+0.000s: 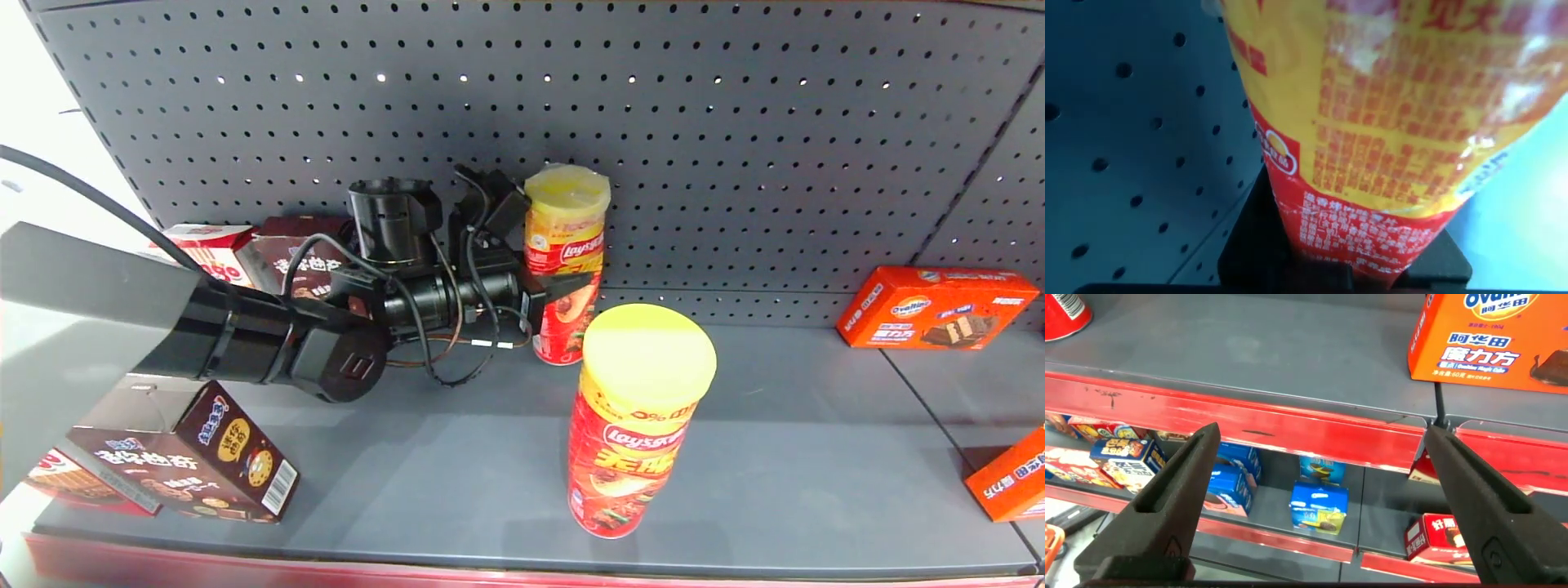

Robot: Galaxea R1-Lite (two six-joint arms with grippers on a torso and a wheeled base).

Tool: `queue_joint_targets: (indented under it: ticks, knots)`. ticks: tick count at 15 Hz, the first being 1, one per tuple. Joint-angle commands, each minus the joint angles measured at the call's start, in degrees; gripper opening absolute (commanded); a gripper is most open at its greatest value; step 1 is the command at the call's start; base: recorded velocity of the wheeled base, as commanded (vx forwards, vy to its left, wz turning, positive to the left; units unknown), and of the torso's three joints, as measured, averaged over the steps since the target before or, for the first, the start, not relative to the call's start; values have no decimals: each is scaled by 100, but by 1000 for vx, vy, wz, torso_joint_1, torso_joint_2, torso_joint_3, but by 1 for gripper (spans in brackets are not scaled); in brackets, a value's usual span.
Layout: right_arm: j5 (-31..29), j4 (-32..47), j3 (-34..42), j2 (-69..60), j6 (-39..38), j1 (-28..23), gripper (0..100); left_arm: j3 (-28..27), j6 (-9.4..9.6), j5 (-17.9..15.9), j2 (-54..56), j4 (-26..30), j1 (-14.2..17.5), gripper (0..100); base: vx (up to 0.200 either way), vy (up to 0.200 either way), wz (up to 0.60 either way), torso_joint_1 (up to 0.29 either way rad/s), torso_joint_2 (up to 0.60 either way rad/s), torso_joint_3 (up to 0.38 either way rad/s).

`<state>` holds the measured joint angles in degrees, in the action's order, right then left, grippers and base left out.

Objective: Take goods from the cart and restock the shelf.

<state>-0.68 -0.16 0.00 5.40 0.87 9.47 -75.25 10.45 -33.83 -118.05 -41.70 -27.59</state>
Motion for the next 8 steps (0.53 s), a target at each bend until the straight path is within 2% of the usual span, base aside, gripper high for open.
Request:
queue_joint_targets:
  ticks: [1, 6, 7, 8]
  knots:
    - [-2, -2, 0, 14, 1, 2, 100, -33, -8, -1, -165, -75, -19, 0, 0, 0, 0, 0, 0, 0]
    - [-2, -2, 0, 14, 1, 2, 100, 2, 1, 8, -271, -215, -54, 0, 0, 0, 0, 0, 0, 0]
    - [-2, -2, 0, 14, 1, 2, 100, 28, 1, 8, -271, -286, -71, 100, 0, 0, 0, 0, 0, 0]
    - [-2, -2, 0, 14, 1, 2, 100, 46, -8, 8, -262, -321, -71, 100, 0, 0, 0, 0, 0, 0]
